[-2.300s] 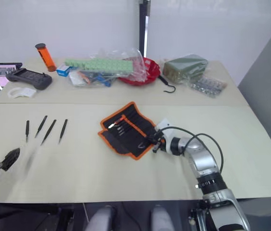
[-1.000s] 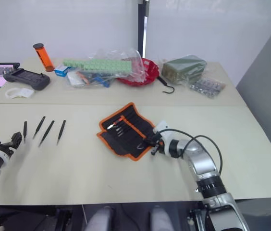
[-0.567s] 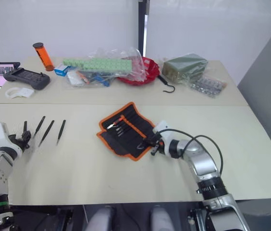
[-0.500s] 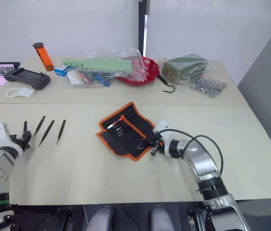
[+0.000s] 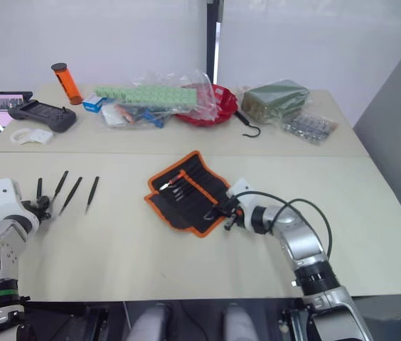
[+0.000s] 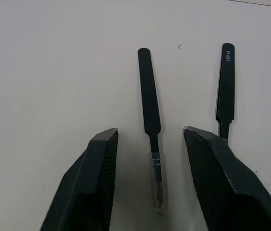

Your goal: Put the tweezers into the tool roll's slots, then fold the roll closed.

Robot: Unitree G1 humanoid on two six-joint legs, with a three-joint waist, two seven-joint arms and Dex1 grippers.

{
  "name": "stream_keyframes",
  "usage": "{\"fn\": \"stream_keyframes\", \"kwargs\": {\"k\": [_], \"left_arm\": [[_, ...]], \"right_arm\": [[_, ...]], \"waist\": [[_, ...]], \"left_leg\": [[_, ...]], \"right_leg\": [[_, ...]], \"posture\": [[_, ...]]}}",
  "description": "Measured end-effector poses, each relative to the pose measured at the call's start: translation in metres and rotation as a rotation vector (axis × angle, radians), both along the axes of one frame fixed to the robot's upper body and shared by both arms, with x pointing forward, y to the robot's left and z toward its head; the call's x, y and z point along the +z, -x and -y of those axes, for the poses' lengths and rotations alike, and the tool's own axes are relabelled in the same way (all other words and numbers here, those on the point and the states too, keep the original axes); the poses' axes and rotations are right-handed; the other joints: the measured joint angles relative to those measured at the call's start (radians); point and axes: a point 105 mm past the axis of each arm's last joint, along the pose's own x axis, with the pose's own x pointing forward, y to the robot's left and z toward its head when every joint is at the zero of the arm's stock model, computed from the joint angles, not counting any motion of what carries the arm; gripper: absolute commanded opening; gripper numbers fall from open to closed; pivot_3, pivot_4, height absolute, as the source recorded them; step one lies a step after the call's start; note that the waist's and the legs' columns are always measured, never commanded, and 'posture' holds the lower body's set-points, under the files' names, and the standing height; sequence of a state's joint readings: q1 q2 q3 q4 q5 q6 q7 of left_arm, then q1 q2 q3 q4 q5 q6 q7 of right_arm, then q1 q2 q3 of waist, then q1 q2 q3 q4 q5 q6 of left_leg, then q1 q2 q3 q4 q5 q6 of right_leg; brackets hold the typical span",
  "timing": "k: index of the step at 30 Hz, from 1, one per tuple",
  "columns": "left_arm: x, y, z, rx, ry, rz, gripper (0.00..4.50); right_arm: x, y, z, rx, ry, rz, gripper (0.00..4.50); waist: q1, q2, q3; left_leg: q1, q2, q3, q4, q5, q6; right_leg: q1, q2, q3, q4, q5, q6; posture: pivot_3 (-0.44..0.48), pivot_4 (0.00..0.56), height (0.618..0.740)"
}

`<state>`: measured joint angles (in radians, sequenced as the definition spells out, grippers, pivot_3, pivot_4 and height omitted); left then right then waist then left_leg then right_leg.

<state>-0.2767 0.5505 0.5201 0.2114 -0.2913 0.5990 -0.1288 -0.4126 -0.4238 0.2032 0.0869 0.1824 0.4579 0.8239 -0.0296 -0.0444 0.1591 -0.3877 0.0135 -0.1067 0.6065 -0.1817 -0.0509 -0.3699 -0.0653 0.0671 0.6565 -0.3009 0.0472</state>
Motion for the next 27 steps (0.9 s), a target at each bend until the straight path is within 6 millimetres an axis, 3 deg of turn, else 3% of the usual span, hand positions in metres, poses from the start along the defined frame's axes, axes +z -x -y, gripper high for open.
{"fn": "stream_keyframes", "kwargs": {"k": [3, 14, 17, 19, 22, 27], "left_arm": [[0.001, -0.001, -0.001, 0.002, 0.001, 0.004, 0.02], [0.002, -0.002, -0.005, 0.024, 0.011, 0.028, 0.02], [0.013, -0.003, -0.009, 0.024, -0.02, 0.078, 0.02], [0.033, -0.007, -0.006, -0.028, -0.081, 0.134, 0.02], [0.066, -0.019, 0.016, -0.157, -0.149, 0.22, 0.02], [0.092, -0.038, 0.094, -0.534, -0.227, 0.238, 0.02]], "right_arm": [[0.0, 0.0, 0.0, 0.0, 0.003, 0.001, 0.0], [0.0, 0.0, -0.001, 0.002, 0.004, 0.002, 0.0], [0.0, 0.0, -0.001, 0.002, 0.004, 0.003, 0.0], [0.0, 0.0, -0.001, 0.0, 0.004, 0.003, 0.0], [-0.001, 0.0, 0.0, -0.007, 0.005, 0.003, 0.0], [0.0, 0.0, -0.002, -0.015, -0.002, 0.009, 0.0]], "waist": [[0.001, 0.0, 0.0], [0.001, 0.0, 0.0], [0.0, 0.0, 0.0], [0.002, 0.0, 0.0], [0.008, 0.0, 0.0], [0.007, 0.0, 0.0]], "left_leg": [[0.0, 0.0, 0.0, 0.0, 0.0, 0.0], [0.0, 0.0, 0.0, 0.0, 0.0, 0.0], [-0.001, 0.001, 0.0, 0.0, 0.0, 0.0], [-0.001, 0.001, 0.0, 0.0, 0.0, 0.0], [-0.001, 0.0, 0.0, 0.0, 0.0, 0.0], [-0.001, 0.001, 0.0, 0.0, 0.0, 0.0]], "right_leg": [[0.0, 0.0, 0.0, 0.0, 0.0, 0.0], [0.0, 0.0, 0.0, 0.0, 0.0, 0.0], [0.0, 0.0, 0.0, 0.0, 0.0, 0.0], [-0.001, 0.001, 0.0, 0.0, 0.0, 0.0], [0.0, 0.0, 0.0, -0.001, 0.0, 0.0], [0.0, 0.001, 0.0, -0.001, 0.0, 0.0]], "posture": [[0.0, 0.15, 0.74], [0.0, 0.15, 0.74], [0.0, 0.15, 0.74], [0.0, 0.15, 0.74], [0.0, 0.15, 0.74], [0.0, 0.15, 0.74]]}}
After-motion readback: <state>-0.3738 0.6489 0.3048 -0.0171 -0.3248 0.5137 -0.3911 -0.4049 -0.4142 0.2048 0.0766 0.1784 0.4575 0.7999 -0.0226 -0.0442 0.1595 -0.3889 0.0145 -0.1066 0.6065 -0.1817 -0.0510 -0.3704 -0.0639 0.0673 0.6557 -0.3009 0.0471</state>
